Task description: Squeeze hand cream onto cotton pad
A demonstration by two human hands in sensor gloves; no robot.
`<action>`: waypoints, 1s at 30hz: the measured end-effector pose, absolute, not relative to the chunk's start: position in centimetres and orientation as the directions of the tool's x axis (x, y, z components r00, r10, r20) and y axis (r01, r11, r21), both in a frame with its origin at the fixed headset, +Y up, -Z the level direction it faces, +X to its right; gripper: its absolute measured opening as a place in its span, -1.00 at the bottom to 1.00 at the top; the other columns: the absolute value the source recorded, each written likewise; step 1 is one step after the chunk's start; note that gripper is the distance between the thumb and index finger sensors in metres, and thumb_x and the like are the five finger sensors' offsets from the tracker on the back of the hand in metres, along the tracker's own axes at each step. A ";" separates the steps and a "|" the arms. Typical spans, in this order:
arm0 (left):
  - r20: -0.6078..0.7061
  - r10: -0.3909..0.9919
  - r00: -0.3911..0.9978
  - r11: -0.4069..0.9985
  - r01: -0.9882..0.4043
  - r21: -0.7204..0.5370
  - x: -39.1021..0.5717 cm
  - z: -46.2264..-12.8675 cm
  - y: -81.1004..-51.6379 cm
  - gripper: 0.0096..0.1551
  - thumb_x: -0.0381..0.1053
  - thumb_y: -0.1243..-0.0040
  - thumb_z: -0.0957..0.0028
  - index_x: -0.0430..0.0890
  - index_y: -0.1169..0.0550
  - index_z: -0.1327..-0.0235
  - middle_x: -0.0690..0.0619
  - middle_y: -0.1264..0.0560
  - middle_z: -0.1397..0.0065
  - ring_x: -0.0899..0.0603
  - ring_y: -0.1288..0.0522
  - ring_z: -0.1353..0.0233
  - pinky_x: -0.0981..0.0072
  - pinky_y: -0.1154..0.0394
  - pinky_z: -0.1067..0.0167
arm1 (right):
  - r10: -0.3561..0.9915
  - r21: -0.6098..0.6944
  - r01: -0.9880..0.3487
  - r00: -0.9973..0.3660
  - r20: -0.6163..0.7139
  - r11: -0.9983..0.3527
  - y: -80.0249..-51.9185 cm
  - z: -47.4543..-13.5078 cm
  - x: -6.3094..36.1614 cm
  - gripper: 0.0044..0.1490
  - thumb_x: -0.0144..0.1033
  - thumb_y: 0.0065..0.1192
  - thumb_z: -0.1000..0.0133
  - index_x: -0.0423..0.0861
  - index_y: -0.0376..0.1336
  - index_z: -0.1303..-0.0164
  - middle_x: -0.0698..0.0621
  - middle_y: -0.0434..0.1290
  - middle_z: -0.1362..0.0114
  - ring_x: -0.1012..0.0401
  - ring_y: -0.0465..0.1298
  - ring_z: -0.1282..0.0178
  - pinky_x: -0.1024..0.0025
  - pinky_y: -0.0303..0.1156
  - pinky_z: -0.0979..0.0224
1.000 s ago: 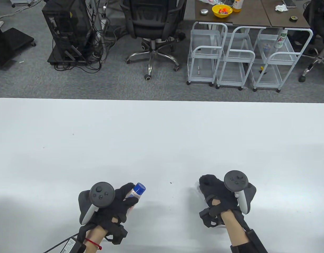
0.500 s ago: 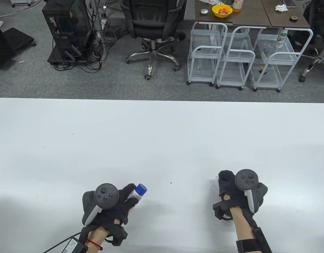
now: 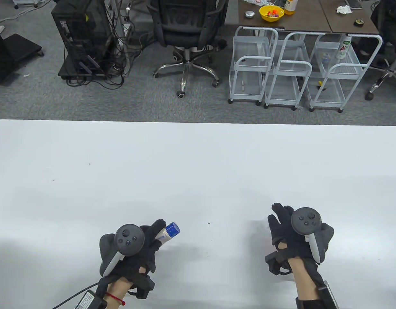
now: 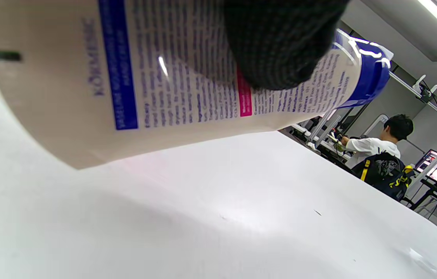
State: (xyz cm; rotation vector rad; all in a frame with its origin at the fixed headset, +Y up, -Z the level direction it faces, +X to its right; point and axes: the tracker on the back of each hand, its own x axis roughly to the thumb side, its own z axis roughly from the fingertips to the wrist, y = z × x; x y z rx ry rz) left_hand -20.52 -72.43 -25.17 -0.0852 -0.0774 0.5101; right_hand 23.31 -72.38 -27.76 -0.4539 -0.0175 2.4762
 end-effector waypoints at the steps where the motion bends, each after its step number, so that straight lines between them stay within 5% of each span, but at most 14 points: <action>1: 0.065 0.466 0.882 0.884 -0.462 -0.077 -20.5 -25.3 -72.4 -0.30 -0.01 -0.29 0.17 0.30 -0.44 -0.33 0.20 -0.62 -0.30 0.01 -0.70 -0.15 -0.05 -0.54 -0.22 | 0.585 -0.121 -0.578 -0.757 -0.291 -0.807 -72.1 -27.4 22.7 -0.25 0.06 0.26 -0.02 0.13 0.33 -0.48 -0.16 0.28 -0.62 -0.33 0.14 -0.67 -0.34 0.06 -0.53; 8: 0.047 0.294 0.955 0.954 -0.296 0.042 -20.7 -26.8 -72.8 -0.42 0.04 -0.30 0.16 0.26 -0.55 -0.23 0.26 -0.67 -0.27 0.01 -0.70 -0.19 -0.04 -0.53 -0.24 | 0.544 0.006 -0.550 -0.827 -0.142 -0.835 -71.6 -26.2 18.4 -0.14 0.14 0.19 -0.01 0.18 0.17 -0.59 -0.14 0.15 -0.69 -0.31 -0.01 -0.73 -0.37 -0.07 -0.56; 18: -0.114 0.244 0.963 0.967 -0.250 -0.045 -23.4 -28.7 -75.3 -0.44 0.06 -0.32 0.14 0.28 -0.58 -0.21 0.29 -0.69 -0.28 -0.05 -0.64 -0.28 -0.11 -0.46 -0.29 | 0.444 0.095 -0.447 -0.895 -0.046 -0.890 -73.2 -25.8 15.4 -0.14 0.12 0.21 -0.01 0.17 0.17 -0.58 -0.12 0.14 -0.69 -0.30 -0.01 -0.73 -0.37 -0.10 -0.56; 24: -0.110 0.020 0.994 0.996 -0.029 -0.081 -22.8 -28.9 -76.1 -0.30 0.10 -0.32 0.14 0.31 -0.43 -0.36 0.19 -0.53 -0.50 -0.20 -0.49 -0.46 -0.22 -0.34 -0.36 | 0.447 0.114 -0.450 -0.893 -0.053 -0.886 -73.7 -26.0 15.5 -0.14 0.12 0.21 -0.01 0.16 0.17 -0.58 -0.12 0.15 -0.69 -0.31 0.00 -0.72 -0.37 -0.10 -0.56; 30: -0.158 -0.002 0.987 0.991 -0.020 -0.134 -22.8 -29.0 -76.9 -0.21 0.17 -0.25 0.12 0.40 -0.26 -0.45 0.01 -0.32 -0.68 -0.39 -0.30 -0.57 -0.34 -0.18 -0.40 | 0.443 0.108 -0.446 -0.895 -0.051 -0.889 -73.6 -26.1 15.6 -0.16 0.12 0.21 -0.01 0.18 0.20 -0.56 -0.09 0.16 -0.69 -0.32 0.01 -0.72 -0.38 -0.09 -0.56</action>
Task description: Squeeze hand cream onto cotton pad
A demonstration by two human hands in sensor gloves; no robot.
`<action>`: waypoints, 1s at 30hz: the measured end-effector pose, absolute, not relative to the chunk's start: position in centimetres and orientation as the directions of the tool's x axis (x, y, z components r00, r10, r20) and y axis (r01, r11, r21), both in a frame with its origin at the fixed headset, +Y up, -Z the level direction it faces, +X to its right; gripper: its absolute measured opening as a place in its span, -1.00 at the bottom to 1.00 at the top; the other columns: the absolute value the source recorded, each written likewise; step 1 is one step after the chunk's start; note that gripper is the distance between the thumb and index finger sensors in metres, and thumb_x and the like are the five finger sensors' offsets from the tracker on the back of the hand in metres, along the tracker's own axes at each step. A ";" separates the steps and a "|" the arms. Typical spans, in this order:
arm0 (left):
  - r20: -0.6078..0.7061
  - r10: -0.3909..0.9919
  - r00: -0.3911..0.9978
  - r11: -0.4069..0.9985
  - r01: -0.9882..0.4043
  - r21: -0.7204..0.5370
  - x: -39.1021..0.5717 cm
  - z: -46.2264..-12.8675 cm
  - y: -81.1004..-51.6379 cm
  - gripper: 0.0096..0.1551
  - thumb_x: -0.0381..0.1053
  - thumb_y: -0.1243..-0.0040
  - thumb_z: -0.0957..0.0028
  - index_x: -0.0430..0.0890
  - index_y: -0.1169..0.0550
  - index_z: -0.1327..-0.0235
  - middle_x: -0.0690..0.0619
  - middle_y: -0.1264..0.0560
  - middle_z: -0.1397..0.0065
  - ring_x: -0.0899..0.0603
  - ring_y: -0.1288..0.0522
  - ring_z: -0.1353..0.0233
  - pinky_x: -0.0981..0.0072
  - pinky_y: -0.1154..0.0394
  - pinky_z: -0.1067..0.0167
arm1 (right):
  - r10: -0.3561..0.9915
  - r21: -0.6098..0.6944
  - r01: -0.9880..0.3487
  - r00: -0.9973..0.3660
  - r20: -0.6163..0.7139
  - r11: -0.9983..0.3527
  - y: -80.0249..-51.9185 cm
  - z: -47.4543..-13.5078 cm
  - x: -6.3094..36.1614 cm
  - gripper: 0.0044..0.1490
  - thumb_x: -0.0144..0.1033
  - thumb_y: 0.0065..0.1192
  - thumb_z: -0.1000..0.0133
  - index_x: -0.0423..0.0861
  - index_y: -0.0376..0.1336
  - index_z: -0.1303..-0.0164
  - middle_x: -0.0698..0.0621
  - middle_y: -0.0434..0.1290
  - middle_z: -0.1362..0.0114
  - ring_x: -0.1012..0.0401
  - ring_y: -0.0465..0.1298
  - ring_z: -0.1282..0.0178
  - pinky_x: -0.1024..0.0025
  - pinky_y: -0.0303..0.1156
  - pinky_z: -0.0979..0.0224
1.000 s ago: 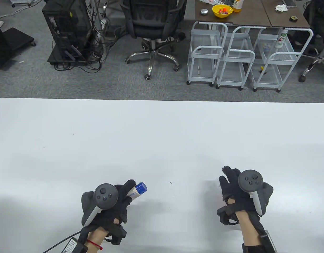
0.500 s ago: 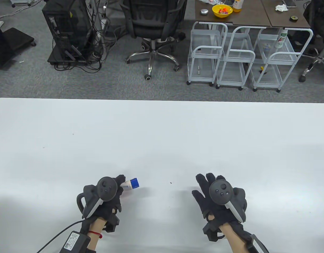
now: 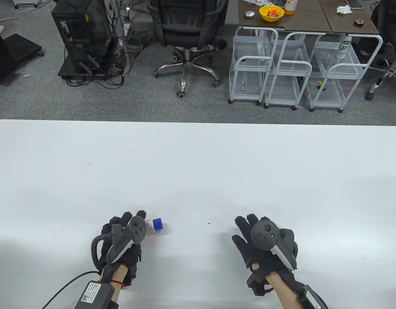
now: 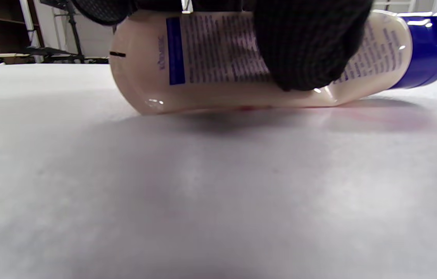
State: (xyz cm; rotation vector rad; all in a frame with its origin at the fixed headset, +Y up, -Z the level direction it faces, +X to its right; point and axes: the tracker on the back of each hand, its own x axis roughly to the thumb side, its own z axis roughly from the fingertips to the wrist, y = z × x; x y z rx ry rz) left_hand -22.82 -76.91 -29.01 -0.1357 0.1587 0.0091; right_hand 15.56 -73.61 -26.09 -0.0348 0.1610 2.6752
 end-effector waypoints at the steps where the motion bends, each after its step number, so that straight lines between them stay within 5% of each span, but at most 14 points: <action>1: -0.166 -0.014 0.986 0.989 -0.011 -0.148 -22.9 -29.0 -76.9 -0.20 0.19 -0.22 0.10 0.40 -0.23 -0.46 0.00 -0.26 -0.70 -0.40 -0.26 -0.58 -0.35 -0.16 -0.40 | 0.445 0.104 -0.448 -0.894 -0.050 -0.888 -73.6 -26.1 15.6 -0.16 0.12 0.21 -0.01 0.18 0.20 -0.56 -0.10 0.16 -0.69 -0.32 0.01 -0.72 -0.38 -0.09 -0.56; 9: -0.186 -0.004 0.983 0.983 -0.030 -0.179 -23.5 -29.1 -77.0 -0.24 0.24 -0.12 0.06 0.37 -0.23 -0.49 -0.04 -0.21 -0.73 -0.43 -0.21 -0.60 -0.37 -0.13 -0.41 | 0.446 0.106 -0.448 -0.894 -0.045 -0.888 -73.6 -26.2 15.6 -0.17 0.11 0.22 -0.01 0.17 0.20 -0.56 -0.10 0.17 -0.69 -0.32 0.02 -0.71 -0.38 -0.09 -0.56; 13: -0.145 0.131 0.981 0.981 -0.149 -0.122 -23.6 -28.6 -75.7 -0.21 0.29 -0.11 0.08 0.37 -0.20 -0.50 -0.01 -0.19 -0.73 -0.40 -0.21 -0.62 -0.33 -0.14 -0.42 | 0.447 0.103 -0.448 -0.894 -0.031 -0.888 -73.5 -26.1 15.4 -0.16 0.12 0.22 -0.01 0.18 0.19 -0.56 -0.09 0.16 -0.69 -0.32 0.02 -0.72 -0.37 -0.09 -0.56; 17: 0.001 0.355 0.935 0.935 -0.355 -0.016 -23.2 -27.6 -73.9 -0.23 0.31 -0.11 0.10 0.31 -0.28 -0.48 0.02 -0.28 -0.68 -0.27 -0.33 -0.60 -0.17 -0.25 -0.44 | 0.466 0.120 -0.463 -0.885 -0.003 -0.878 -73.4 -26.0 15.3 -0.15 0.12 0.21 -0.01 0.20 0.17 -0.57 -0.09 0.14 -0.70 -0.32 0.00 -0.72 -0.37 -0.10 -0.56; 20: 0.148 0.378 0.914 0.913 -0.394 0.103 -22.5 -26.5 -72.4 -0.30 0.29 -0.11 0.09 0.21 -0.42 -0.40 0.11 -0.41 -0.59 -0.17 -0.45 -0.55 -0.08 -0.34 -0.43 | 0.474 0.122 -0.469 -0.880 0.012 -0.875 -73.5 -25.9 15.0 -0.15 0.13 0.20 0.00 0.23 0.15 -0.58 -0.09 0.12 -0.71 -0.31 -0.02 -0.73 -0.37 -0.10 -0.56; 25: 0.235 0.454 0.859 0.876 -0.478 0.056 -21.4 -24.6 -71.1 -0.26 0.37 -0.07 0.10 0.24 -0.39 -0.43 0.14 -0.38 -0.63 -0.17 -0.40 -0.59 -0.07 -0.30 -0.47 | 0.488 0.123 -0.481 -0.872 0.035 -0.868 -73.6 -25.9 14.8 -0.15 0.16 0.09 0.00 0.28 0.11 -0.58 -0.07 0.09 -0.72 -0.32 -0.05 -0.73 -0.37 -0.10 -0.57; 30: 0.245 0.459 0.854 0.884 -0.467 -0.028 -20.4 -23.6 -71.1 -0.11 0.47 -0.02 0.14 0.27 -0.24 -0.53 0.10 -0.17 -0.75 -0.36 -0.17 -0.66 -0.28 -0.12 -0.46 | 0.516 0.090 -0.510 -0.854 0.069 -0.856 -73.6 -25.7 14.6 -0.15 0.18 0.07 0.01 0.31 0.08 -0.58 -0.07 0.06 -0.73 -0.31 -0.06 -0.73 -0.37 -0.11 -0.57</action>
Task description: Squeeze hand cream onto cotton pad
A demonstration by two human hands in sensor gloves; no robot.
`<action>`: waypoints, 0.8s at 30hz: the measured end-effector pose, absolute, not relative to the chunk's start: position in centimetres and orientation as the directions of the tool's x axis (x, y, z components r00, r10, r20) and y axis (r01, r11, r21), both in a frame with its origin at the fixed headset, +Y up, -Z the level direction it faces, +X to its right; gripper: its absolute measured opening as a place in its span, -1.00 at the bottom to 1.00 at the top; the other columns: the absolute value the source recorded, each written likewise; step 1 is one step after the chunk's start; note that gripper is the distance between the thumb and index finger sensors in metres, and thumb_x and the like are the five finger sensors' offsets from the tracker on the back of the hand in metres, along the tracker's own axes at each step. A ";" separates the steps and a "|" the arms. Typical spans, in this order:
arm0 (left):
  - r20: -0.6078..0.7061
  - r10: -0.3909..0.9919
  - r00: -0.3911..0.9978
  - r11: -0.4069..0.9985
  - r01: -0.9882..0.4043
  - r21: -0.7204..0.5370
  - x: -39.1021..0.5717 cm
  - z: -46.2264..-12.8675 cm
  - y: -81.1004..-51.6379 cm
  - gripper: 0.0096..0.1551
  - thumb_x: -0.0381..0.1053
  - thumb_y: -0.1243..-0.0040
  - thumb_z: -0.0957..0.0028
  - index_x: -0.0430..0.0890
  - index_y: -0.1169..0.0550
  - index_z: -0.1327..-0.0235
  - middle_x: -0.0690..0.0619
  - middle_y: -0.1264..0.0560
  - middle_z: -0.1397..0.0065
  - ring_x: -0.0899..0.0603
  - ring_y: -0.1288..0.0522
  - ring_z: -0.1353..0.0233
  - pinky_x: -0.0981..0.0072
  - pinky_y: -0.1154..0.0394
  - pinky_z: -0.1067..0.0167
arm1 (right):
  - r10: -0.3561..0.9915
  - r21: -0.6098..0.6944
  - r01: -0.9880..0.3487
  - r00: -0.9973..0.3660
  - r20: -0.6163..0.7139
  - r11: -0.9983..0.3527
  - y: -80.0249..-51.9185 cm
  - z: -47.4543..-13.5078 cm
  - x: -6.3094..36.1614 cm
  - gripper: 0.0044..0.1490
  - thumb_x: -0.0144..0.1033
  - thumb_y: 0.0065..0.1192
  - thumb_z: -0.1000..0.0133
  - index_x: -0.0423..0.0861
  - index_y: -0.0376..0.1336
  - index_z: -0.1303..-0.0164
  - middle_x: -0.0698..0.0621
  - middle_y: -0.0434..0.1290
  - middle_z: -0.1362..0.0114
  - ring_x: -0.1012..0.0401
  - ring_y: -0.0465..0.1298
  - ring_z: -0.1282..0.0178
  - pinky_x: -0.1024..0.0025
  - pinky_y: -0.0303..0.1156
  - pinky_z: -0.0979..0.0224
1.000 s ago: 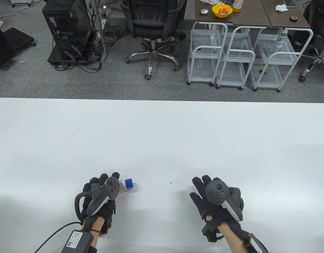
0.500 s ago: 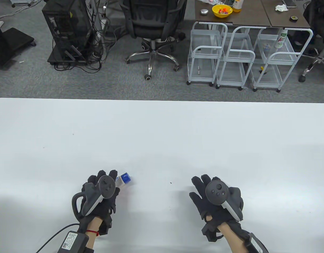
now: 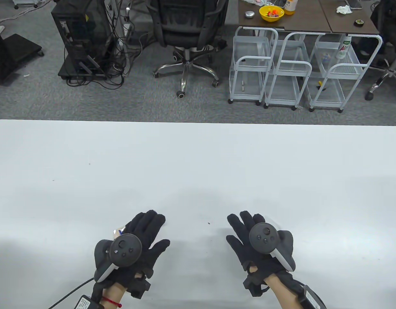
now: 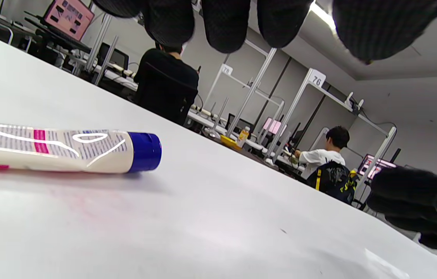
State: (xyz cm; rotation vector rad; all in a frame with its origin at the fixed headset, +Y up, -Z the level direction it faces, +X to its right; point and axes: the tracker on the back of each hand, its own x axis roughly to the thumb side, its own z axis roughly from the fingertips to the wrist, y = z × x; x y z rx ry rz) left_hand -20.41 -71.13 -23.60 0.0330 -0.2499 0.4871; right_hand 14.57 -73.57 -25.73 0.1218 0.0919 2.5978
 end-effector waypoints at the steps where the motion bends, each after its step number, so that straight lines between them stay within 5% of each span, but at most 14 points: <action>1: 0.243 0.457 0.855 0.886 -0.462 -0.040 -20.2 -23.5 -71.3 -0.09 0.49 -0.01 0.15 0.27 -0.21 -0.54 0.10 -0.13 -0.76 -0.39 -0.13 -0.66 -0.31 -0.08 -0.46 | 0.520 0.083 -0.514 -0.851 0.079 -0.854 -73.5 -25.7 14.5 -0.14 0.18 0.07 0.01 0.31 0.07 -0.59 -0.06 0.05 -0.73 -0.31 -0.07 -0.73 -0.36 -0.11 -0.57; 6: 0.251 0.344 0.905 0.936 -0.352 -0.016 -19.5 -23.7 -72.0 -0.06 0.54 0.04 0.17 0.29 -0.16 -0.55 0.11 -0.12 -0.76 -0.36 -0.14 -0.66 -0.27 -0.10 -0.46 | 0.532 0.069 -0.527 -0.840 0.110 -0.847 -73.2 -25.5 14.4 -0.13 0.19 0.09 0.01 0.32 0.05 -0.59 -0.05 0.03 -0.73 -0.30 -0.07 -0.74 -0.36 -0.11 -0.57; 24: 0.142 0.336 0.931 0.941 -0.326 -0.090 -19.4 -25.5 -74.3 -0.01 0.44 -0.01 0.14 0.17 -0.05 -0.57 -0.01 -0.14 -0.74 -0.36 -0.20 -0.64 -0.27 -0.12 -0.46 | 0.509 0.148 -0.497 -0.859 0.053 -0.855 -74.6 -26.0 14.5 -0.14 0.16 0.12 0.00 0.30 0.07 -0.59 -0.07 0.05 -0.73 -0.33 -0.04 -0.73 -0.37 -0.11 -0.56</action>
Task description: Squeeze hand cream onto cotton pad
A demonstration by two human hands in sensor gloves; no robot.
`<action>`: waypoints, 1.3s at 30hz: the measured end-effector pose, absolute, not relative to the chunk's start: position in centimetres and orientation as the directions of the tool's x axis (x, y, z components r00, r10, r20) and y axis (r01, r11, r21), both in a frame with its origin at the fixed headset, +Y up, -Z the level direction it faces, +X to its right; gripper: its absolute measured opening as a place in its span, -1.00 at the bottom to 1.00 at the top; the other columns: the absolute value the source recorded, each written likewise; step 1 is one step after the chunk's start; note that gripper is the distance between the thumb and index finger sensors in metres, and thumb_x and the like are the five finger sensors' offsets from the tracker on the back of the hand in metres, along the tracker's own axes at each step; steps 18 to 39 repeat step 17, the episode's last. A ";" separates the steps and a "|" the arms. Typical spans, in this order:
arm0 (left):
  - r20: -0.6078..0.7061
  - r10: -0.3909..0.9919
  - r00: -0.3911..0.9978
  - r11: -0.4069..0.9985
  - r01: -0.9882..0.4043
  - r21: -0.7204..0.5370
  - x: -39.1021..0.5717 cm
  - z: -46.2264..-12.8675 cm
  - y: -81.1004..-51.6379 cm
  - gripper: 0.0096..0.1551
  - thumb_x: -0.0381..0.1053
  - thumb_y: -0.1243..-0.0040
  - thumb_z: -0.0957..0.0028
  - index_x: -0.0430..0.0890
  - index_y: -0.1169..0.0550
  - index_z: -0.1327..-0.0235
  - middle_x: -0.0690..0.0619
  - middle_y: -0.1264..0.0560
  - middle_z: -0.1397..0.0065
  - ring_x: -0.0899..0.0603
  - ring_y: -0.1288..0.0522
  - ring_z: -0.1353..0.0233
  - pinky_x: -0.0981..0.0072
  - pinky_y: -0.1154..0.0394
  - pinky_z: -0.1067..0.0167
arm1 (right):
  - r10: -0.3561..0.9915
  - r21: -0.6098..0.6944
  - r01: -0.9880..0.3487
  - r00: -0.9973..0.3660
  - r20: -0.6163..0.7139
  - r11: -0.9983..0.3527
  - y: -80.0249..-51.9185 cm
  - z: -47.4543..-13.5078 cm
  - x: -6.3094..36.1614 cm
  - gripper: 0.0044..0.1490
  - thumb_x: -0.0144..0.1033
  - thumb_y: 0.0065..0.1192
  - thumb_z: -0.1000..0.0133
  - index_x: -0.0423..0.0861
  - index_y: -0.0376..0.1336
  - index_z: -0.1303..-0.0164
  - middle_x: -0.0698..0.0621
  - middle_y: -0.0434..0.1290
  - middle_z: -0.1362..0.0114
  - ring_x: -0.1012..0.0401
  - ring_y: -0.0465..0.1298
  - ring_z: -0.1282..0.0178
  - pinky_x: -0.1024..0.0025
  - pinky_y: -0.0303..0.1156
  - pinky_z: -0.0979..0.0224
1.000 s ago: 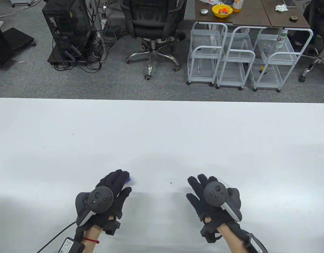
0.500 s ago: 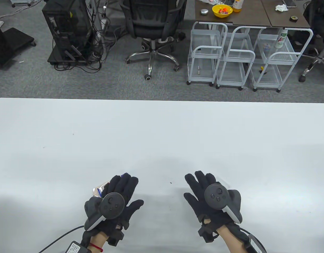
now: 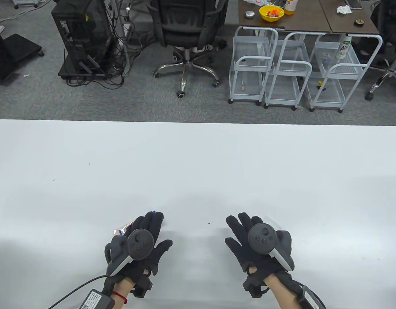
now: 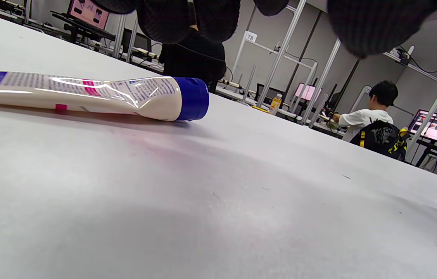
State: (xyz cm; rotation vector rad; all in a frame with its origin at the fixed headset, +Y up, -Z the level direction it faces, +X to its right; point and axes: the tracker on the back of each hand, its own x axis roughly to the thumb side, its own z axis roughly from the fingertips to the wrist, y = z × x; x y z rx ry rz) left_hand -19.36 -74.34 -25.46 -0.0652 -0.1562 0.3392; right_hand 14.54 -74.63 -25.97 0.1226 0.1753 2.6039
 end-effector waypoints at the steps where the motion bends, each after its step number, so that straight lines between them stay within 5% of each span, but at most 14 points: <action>1: 0.142 0.331 0.933 0.943 -0.320 -0.093 -19.3 -25.5 -74.4 -0.01 0.44 -0.01 0.14 0.17 -0.04 -0.57 -0.01 -0.14 -0.74 -0.36 -0.21 -0.64 -0.27 -0.12 -0.46 | 0.506 0.154 -0.494 -0.861 0.050 -0.856 -74.7 -26.0 14.5 -0.14 0.16 0.12 0.00 0.30 0.07 -0.59 -0.07 0.04 -0.73 -0.33 -0.04 -0.73 -0.37 -0.11 -0.56; 39: 0.099 0.299 0.949 0.948 -0.285 -0.140 -19.7 -26.3 -75.4 -0.02 0.43 -0.02 0.13 0.16 -0.05 -0.57 -0.01 -0.15 -0.73 -0.36 -0.20 -0.64 -0.29 -0.11 -0.45 | 0.480 0.198 -0.466 -0.877 0.027 -0.862 -75.3 -26.4 14.7 -0.13 0.16 0.14 0.00 0.29 0.06 -0.59 -0.07 0.04 -0.73 -0.33 -0.04 -0.72 -0.37 -0.11 -0.56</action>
